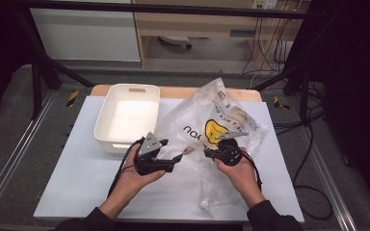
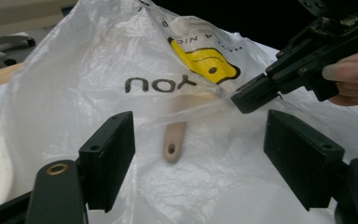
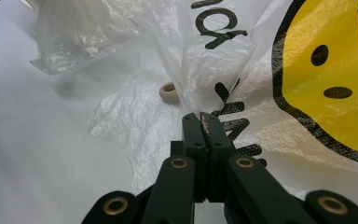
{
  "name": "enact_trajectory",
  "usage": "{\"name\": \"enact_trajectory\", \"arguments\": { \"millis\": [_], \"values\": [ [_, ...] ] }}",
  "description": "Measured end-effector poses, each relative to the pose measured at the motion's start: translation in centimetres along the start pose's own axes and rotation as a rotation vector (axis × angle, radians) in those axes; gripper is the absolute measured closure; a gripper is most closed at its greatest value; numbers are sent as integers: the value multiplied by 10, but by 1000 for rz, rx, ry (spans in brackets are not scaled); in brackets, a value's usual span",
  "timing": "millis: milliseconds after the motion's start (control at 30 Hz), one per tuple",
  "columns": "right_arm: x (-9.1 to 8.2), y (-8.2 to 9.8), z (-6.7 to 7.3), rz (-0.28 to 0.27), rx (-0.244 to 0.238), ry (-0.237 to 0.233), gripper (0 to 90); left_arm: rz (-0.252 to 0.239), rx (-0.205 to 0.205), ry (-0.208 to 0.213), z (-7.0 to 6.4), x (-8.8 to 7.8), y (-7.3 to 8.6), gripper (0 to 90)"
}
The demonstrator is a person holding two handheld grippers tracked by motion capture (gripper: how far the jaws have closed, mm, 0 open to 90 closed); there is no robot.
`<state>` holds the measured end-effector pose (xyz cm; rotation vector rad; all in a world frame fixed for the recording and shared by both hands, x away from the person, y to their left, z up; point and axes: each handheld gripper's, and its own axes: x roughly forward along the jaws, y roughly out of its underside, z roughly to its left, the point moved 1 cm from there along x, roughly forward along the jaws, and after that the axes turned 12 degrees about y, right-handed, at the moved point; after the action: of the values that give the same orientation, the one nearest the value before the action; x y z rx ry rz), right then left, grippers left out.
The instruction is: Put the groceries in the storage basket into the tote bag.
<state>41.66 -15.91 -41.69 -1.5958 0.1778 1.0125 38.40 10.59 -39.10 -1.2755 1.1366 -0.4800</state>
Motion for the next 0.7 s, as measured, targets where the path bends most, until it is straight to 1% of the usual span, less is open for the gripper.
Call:
{"name": "enact_trajectory", "arguments": {
  "millis": [67, 133, 233, 333, 400, 467, 567, 700],
  "values": [
    [1, 1, 1, 4, -4, 0, 900, -6, -4, -11, 2, -4, 0, 248],
    [2, 4, 1, 9, -2, 0, 900, -6, -5, -31, 3, -8, 0, 248],
    [5, 9, 4, 20, -3, -2, 900, -10, -19, -54, 5, -16, 1, 249],
    [8, 16, 6, 26, -2, -3, 900, -17, -20, -91, 6, -26, 3, 244],
    [9, 21, 8, 31, 5, 2, 900, -30, -31, -98, 7, -34, 6, 241],
    [9, 26, 10, 32, 7, 4, 900, -29, -34, -115, 9, -42, 9, 229],
    [8, 29, 11, 38, 1, 15, 900, -36, -42, -141, 12, -49, 13, 217],
    [13, 31, 12, 48, -35, 42, 900, -37, -40, -172, 17, -55, 16, 177]
  ]
}}
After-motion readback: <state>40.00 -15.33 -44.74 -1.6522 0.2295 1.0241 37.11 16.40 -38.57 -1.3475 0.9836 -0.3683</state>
